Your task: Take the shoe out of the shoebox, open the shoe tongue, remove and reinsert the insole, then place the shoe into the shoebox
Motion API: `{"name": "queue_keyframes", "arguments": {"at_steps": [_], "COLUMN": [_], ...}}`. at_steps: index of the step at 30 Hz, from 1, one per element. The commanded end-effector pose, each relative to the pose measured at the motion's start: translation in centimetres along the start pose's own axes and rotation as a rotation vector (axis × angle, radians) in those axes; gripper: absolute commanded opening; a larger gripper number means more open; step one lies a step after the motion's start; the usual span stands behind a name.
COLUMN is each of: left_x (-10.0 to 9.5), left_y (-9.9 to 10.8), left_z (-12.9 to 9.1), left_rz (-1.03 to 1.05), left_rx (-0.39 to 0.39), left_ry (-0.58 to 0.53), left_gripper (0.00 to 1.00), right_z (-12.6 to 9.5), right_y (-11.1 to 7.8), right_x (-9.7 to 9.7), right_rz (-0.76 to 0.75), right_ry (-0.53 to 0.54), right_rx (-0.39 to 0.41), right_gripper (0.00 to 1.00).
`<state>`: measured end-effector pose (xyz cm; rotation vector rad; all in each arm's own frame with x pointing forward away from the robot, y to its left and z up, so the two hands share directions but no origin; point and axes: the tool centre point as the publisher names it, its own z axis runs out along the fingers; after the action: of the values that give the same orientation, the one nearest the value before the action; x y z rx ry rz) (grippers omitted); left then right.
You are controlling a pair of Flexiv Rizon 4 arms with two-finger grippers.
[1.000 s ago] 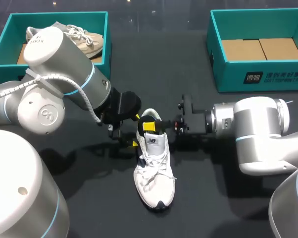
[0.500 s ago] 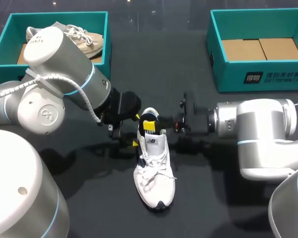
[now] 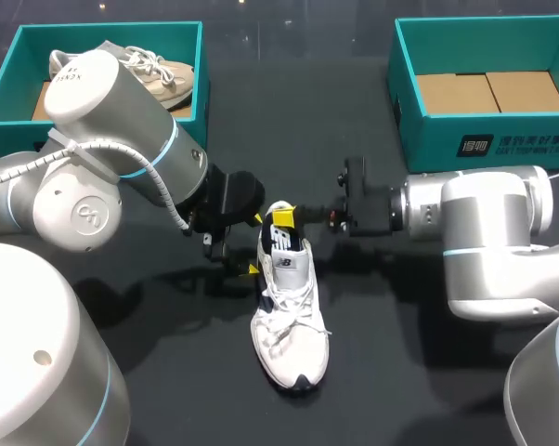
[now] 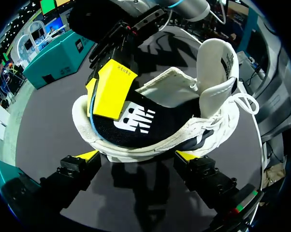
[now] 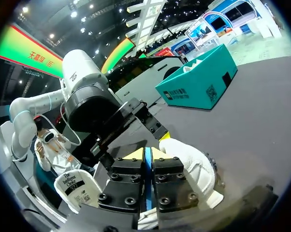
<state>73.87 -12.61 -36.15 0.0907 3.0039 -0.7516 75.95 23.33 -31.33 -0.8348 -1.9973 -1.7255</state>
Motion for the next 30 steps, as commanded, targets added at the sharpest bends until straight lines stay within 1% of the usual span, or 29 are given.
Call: {"name": "queue_keyframes", "arguments": {"at_steps": [1, 5, 9, 13, 17, 18, 19, 20, 27, 29, 30], "left_x": [0.0, 0.0, 0.0, 0.0, 0.0, 0.0, 0.0, 0.0, 0.0, 0.0, 0.0], "left_y": [0.0, 0.0, 0.0, 0.0, 0.0, 0.0, 0.0, 0.0, 0.0, 0.0, 0.0], "left_z": [0.0, 0.0, 0.0, 0.0, 0.0, 0.0, 0.0, 0.0, 0.0, 0.0, 0.0], "left_rz": [0.001, 0.001, 0.001, 0.001, 0.001, 0.001, 0.001, 0.001, 0.001, 0.001, 0.001], "left_rx": [-0.002, -0.002, -0.002, -0.002, -0.002, -0.002, -0.002, -0.002, -0.002, -0.002, -0.002], "left_ry": [-0.001, -0.001, -0.001, -0.001, -0.001, -0.001, -0.001, -0.001, -0.001, -0.001, -0.001], "left_gripper": [1.0, 1.0, 1.0, 1.0, 1.0, 1.0, 1.0, 1.0, 1.0, 1.0, 1.0], "right_z": [0.5, 0.7, 0.5, 0.3, 0.2, 0.2, 0.2, 0.2, 0.4, 0.5, 0.5], "right_y": [-1.0, -2.7, -4.2, -4.7, -3.7, -3.3, -2.9, -2.5, -0.8, -0.6, -0.5], "right_x": [-0.8, -0.3, 0.8, 1.6, 1.8, 1.9, 1.9, 1.9, 1.1, 0.7, 0.4], "right_rz": [0.027, 0.065, 0.096, 0.1, 0.068, 0.056, 0.044, 0.032, -0.002, -0.002, 0.0], "right_ry": [0.034, 0.028, -0.001, -0.02, -0.032, -0.033, -0.035, -0.035, -0.031, -0.026, -0.024], "right_rx": [0.024, 0.027, 0.025, 0.032, 0.032, 0.033, 0.033, 0.034, 0.056, 0.059, 0.06], "right_gripper": [0.0, 0.0, 0.0, 0.0, 0.0, 0.13, 0.32, 0.37, 0.37, 0.36, 0.33]}}
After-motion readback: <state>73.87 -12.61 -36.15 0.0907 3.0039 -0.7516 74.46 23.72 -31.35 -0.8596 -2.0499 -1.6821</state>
